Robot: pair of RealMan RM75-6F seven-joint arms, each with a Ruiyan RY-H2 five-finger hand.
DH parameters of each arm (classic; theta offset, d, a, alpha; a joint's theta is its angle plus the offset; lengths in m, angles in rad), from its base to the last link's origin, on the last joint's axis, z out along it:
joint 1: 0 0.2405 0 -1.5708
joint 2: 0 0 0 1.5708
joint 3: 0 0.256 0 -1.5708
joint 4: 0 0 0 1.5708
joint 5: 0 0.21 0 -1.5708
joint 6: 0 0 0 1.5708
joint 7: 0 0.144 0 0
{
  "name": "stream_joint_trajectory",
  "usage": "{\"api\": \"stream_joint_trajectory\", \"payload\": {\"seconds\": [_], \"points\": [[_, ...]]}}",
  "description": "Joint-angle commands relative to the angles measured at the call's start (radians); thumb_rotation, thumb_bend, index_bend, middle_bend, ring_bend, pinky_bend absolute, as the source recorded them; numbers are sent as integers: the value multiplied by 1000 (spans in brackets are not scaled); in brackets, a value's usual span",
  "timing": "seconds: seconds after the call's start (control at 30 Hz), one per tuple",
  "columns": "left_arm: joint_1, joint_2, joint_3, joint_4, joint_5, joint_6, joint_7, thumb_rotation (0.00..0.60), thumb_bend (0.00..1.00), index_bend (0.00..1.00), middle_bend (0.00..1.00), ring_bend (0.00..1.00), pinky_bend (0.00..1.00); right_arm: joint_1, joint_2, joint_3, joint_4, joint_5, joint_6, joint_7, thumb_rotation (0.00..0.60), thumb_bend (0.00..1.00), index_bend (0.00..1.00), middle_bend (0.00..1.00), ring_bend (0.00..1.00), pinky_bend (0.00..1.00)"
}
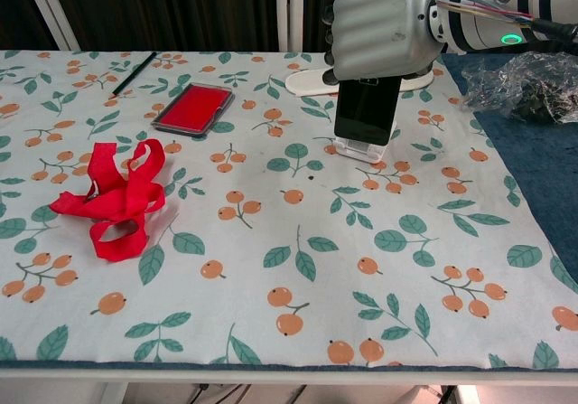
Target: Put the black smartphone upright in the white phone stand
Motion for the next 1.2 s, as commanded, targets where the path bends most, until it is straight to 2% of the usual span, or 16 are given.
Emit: {"api": "stream_joint_trajectory", "payload": {"seconds": [0.03, 0.33, 1.2], "points": [[0, 1, 1, 2, 1, 0, -3, 423, 23, 96, 67, 72, 222, 11, -9, -13, 1, 11, 10, -1, 600, 275, 567, 308, 344, 198], [-2, 5, 5, 4, 6, -4, -15, 422, 23, 96, 67, 72, 222, 41, -30, -53, 8, 35, 37, 4, 600, 276, 568, 307, 335, 198], [4, 9, 11, 12, 3, -7, -20, 423, 23, 96, 67, 72, 222, 77, -54, -118, 16, 73, 96, 38, 600, 275, 568, 307, 325, 193]]}}
